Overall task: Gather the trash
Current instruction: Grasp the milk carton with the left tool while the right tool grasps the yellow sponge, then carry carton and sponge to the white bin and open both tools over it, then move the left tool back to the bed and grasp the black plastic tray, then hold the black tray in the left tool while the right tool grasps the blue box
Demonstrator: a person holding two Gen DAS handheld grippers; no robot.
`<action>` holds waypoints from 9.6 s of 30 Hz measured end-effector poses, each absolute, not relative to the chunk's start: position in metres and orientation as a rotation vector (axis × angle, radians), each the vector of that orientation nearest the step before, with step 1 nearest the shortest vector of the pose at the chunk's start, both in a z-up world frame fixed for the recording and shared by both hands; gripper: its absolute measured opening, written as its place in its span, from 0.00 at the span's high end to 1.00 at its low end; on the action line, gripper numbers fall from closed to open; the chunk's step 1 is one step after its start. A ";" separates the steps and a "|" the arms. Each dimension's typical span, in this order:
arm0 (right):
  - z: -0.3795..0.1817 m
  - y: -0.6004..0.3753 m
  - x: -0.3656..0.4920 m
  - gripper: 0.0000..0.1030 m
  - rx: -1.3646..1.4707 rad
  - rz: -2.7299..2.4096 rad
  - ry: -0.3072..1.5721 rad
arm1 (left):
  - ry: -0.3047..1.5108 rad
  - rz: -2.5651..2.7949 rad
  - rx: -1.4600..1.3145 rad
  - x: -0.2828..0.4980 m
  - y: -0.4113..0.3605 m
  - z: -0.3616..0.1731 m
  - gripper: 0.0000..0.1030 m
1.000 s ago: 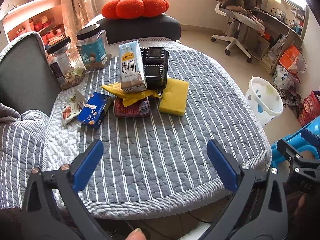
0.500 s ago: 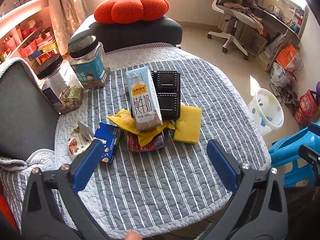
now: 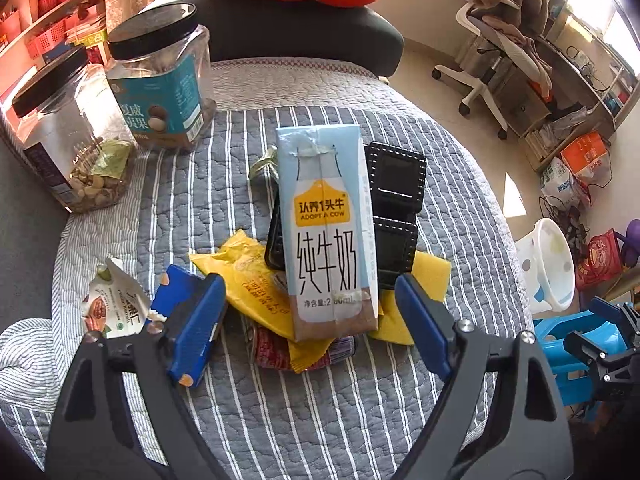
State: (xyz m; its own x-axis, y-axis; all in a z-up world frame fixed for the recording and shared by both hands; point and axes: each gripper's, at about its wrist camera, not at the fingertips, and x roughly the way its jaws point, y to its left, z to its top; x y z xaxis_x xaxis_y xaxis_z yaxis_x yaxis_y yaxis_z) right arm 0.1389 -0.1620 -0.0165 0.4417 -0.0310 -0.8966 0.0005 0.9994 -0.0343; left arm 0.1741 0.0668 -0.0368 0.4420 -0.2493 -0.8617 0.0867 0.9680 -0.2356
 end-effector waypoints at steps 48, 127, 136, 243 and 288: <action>-0.042 -0.151 0.192 0.44 0.185 0.027 1.158 | 1.001 -0.301 -0.248 0.132 0.060 0.008 0.49; -0.018 -0.401 0.132 0.16 0.501 -0.397 1.037 | 1.009 -0.254 0.059 0.139 0.013 -0.001 0.01; -0.018 -0.319 0.153 0.16 0.395 -0.261 1.087 | 1.109 -0.111 -0.095 0.145 0.093 -0.016 0.01; -0.080 0.014 0.298 0.15 0.147 0.007 0.865 | 1.062 -0.054 -0.175 0.154 0.163 -0.024 0.42; -0.137 -0.047 0.343 0.38 0.453 0.153 1.016 | 1.103 -0.028 -0.181 0.172 0.165 -0.038 0.41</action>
